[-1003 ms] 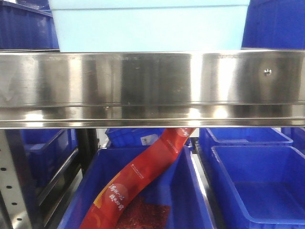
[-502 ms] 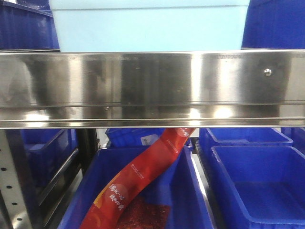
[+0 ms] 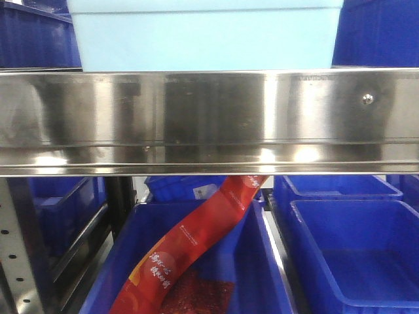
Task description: Move two blue bins to right shelf middle
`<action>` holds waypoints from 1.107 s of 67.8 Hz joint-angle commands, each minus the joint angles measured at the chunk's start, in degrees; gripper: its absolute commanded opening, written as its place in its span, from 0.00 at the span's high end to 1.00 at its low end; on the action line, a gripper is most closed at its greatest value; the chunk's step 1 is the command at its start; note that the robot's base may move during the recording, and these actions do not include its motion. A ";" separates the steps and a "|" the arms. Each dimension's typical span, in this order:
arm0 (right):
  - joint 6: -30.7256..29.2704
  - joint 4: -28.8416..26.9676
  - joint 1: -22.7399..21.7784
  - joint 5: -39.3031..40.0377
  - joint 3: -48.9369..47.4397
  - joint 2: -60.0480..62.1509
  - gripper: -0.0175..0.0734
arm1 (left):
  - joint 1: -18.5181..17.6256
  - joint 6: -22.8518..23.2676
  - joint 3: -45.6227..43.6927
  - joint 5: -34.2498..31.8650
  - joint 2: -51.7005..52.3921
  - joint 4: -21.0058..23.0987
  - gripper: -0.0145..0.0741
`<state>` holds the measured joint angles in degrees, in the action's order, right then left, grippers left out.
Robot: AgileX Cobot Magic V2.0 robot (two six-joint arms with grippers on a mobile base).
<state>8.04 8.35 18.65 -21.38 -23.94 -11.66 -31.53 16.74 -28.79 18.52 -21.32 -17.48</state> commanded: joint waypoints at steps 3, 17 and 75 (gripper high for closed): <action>-0.25 0.64 -0.27 1.25 0.00 0.25 0.99 | -0.22 0.42 0.04 -1.46 0.30 0.20 0.96; -0.25 0.64 -0.27 1.25 0.00 0.25 0.99 | 1.86 -5.04 0.77 -1.49 0.71 6.78 0.96; -0.25 0.64 -0.27 1.26 0.00 0.38 0.99 | 24.49 -13.81 28.79 -16.90 21.32 16.02 0.96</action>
<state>8.04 8.56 18.61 -21.16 -23.94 -11.57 -7.35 3.05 0.05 2.39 -0.32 -1.78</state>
